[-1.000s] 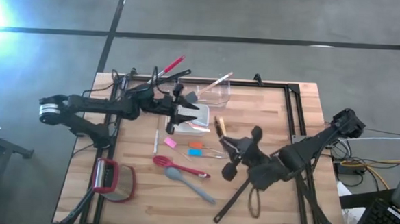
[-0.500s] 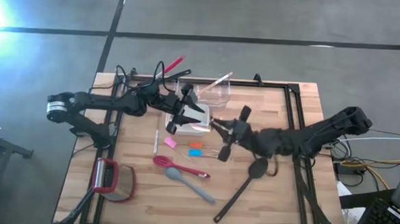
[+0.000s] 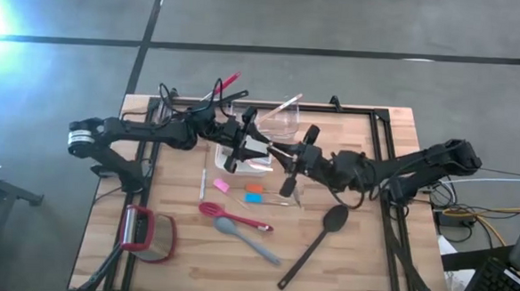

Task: Pick & Place Kitchen Items
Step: Put the dark green knife into the white bin

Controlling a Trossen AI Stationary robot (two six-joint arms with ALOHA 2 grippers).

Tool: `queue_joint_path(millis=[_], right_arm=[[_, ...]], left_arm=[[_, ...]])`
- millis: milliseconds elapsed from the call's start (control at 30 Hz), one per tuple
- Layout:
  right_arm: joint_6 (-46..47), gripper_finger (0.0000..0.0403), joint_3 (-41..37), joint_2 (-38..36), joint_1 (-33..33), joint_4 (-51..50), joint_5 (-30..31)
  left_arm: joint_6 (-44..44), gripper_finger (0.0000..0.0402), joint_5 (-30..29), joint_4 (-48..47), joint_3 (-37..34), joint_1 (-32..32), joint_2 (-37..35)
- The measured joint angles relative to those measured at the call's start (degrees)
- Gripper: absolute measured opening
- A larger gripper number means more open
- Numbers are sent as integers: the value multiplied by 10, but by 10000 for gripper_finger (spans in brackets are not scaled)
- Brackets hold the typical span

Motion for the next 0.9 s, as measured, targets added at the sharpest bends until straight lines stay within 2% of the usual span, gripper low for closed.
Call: queue_joint_path(millis=[267, 500, 767, 900], right_arm=[[11, 32, 38, 14, -5, -62, -6], [19, 32, 41, 21, -8, -68, -7], [30, 32, 38, 21, -8, -75, -7], [51, 35, 41, 14, -7, -104, -8]], left_arm=[[3, 160, -2, -8, 5, 0, 3], [5, 74, -2, -12, 5, 0, 3], [8, 73, 0, -32, 5, 2, 0], [20, 73, -3, -75, 5, 7, -11]])
